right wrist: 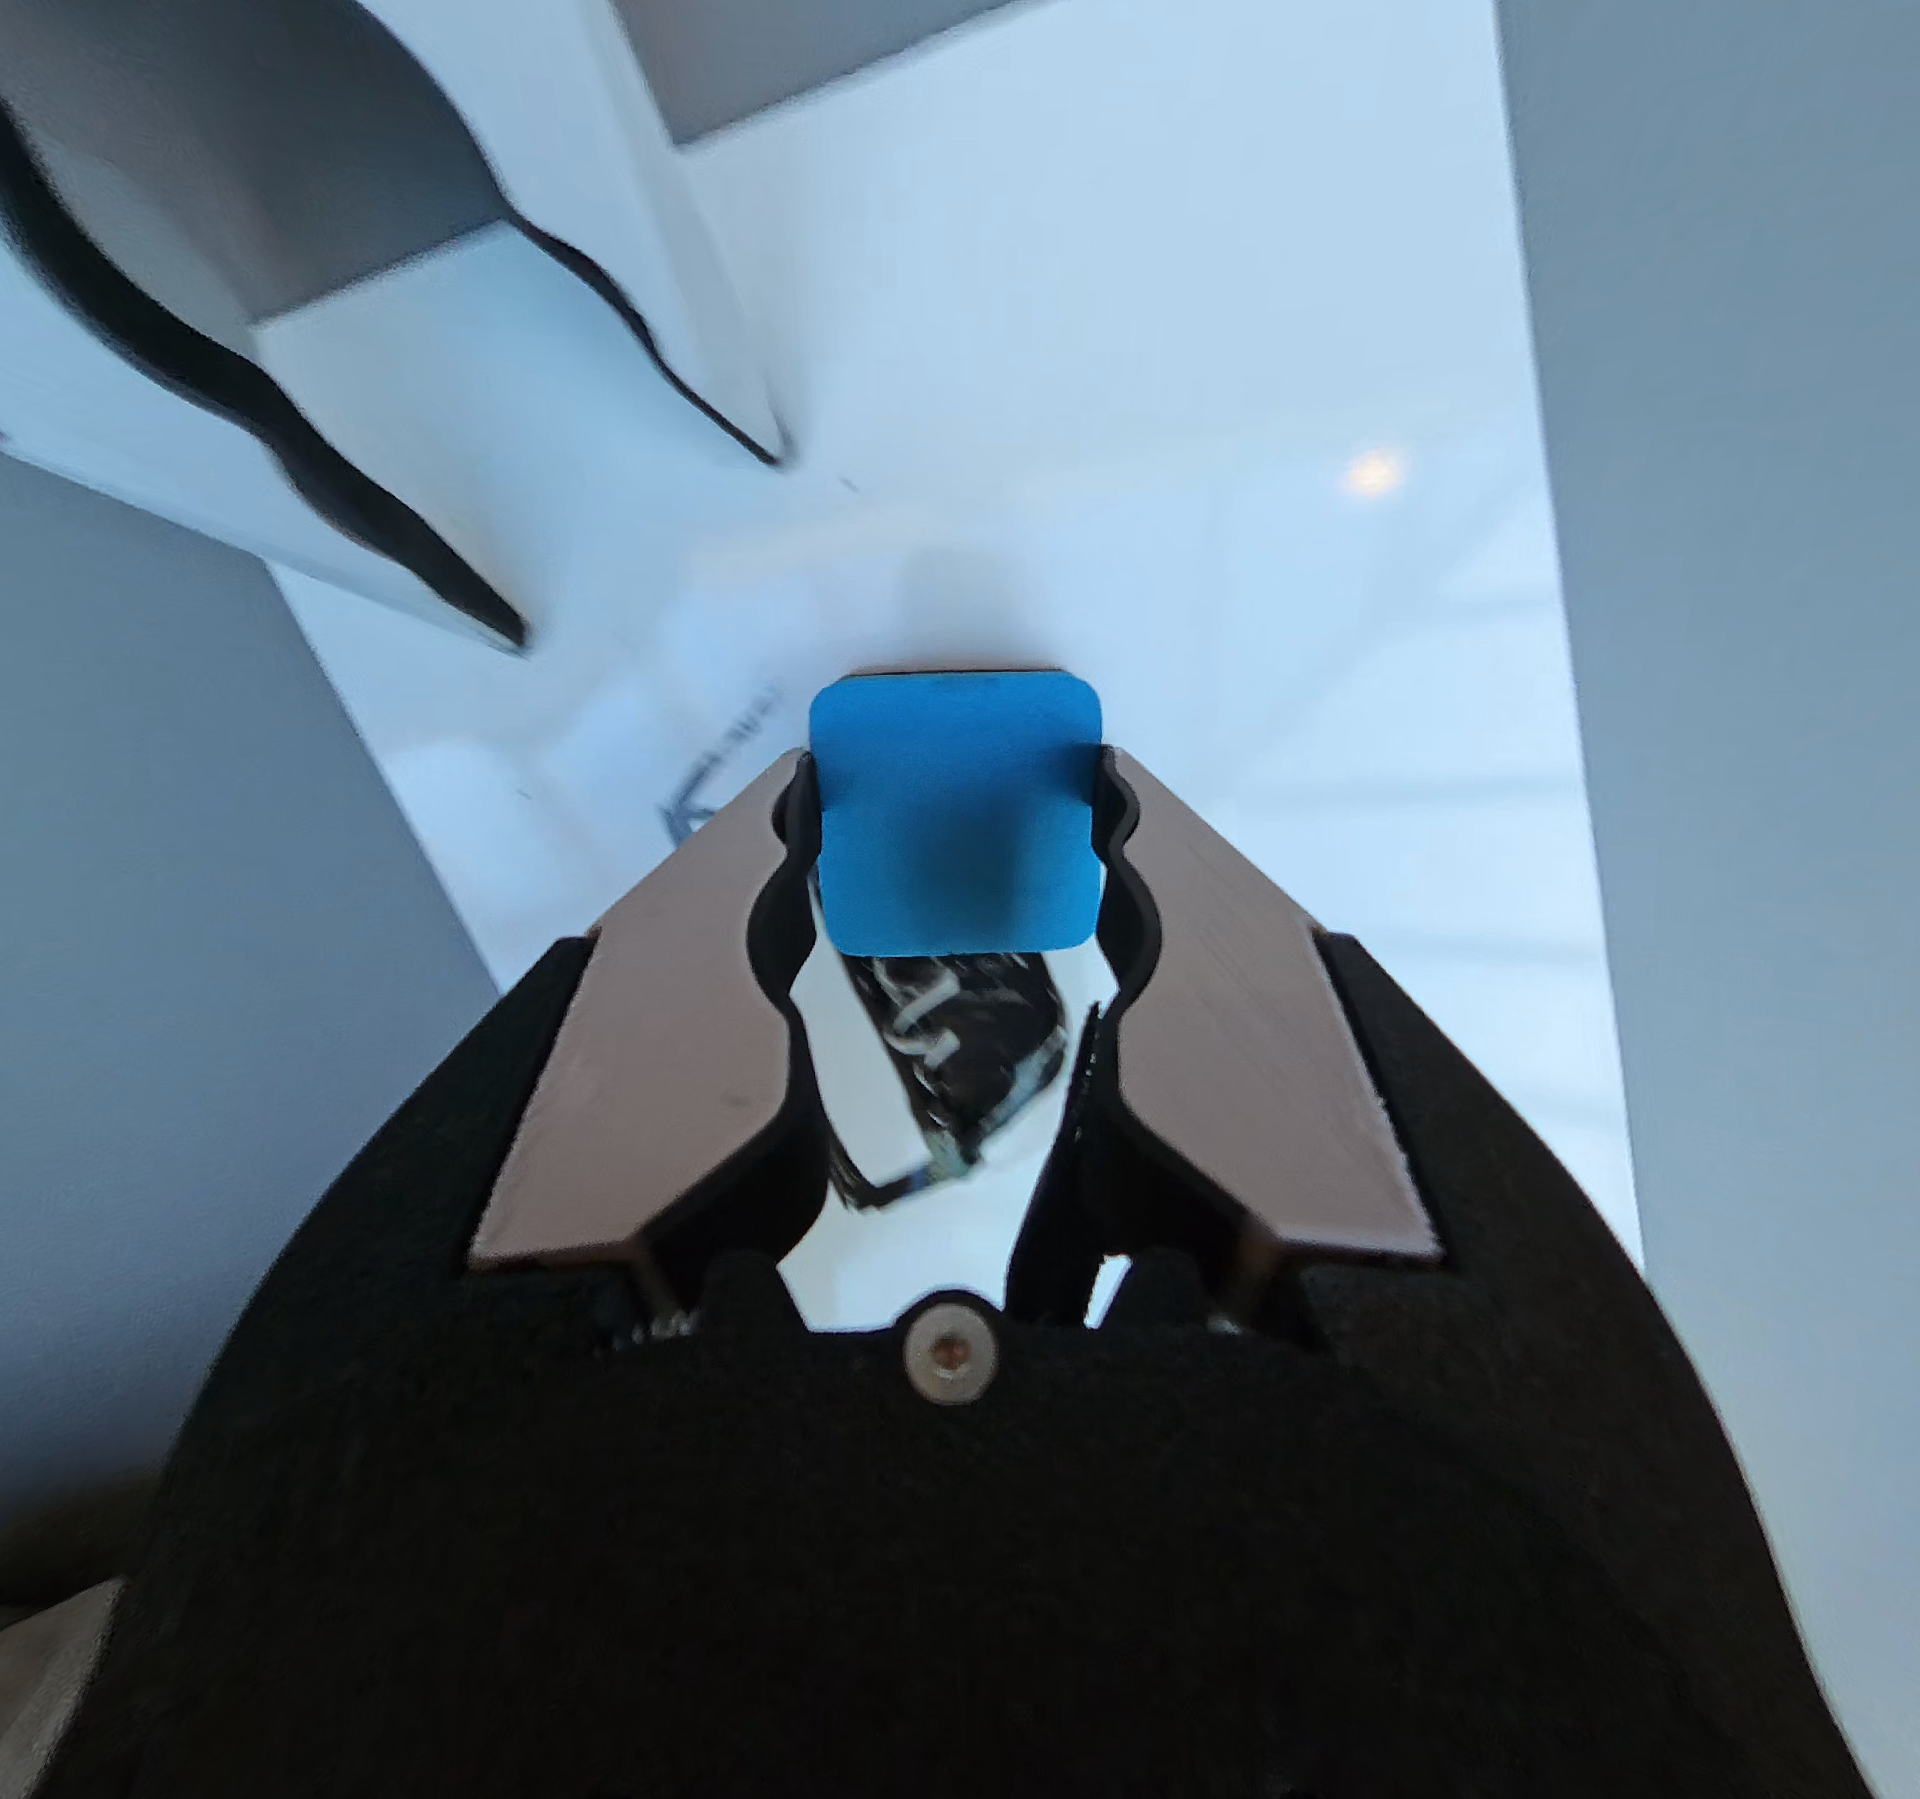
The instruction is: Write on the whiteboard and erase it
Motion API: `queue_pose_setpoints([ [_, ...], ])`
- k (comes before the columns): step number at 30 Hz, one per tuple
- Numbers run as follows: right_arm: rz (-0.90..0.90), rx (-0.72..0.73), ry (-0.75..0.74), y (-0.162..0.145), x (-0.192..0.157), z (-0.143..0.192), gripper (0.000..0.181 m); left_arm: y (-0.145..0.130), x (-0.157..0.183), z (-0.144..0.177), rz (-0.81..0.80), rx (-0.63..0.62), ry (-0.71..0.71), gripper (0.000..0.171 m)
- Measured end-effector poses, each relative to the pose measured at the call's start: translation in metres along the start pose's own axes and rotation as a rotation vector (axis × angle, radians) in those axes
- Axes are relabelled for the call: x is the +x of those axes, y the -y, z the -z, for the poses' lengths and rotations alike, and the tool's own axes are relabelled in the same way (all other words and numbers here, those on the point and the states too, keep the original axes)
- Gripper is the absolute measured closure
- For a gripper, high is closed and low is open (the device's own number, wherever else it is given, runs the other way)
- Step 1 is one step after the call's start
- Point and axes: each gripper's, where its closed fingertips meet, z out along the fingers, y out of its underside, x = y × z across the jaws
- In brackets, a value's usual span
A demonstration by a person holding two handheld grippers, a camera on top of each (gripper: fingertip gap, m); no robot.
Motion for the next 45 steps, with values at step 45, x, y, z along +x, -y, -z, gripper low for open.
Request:
queue_pose_setpoints([
  [45, -0.024, -0.038, 0.019, -0.018, -0.034, 0.005, 0.129, 0.001, 0.004, -0.001, -0.003, -0.006, -0.003, 0.117],
])
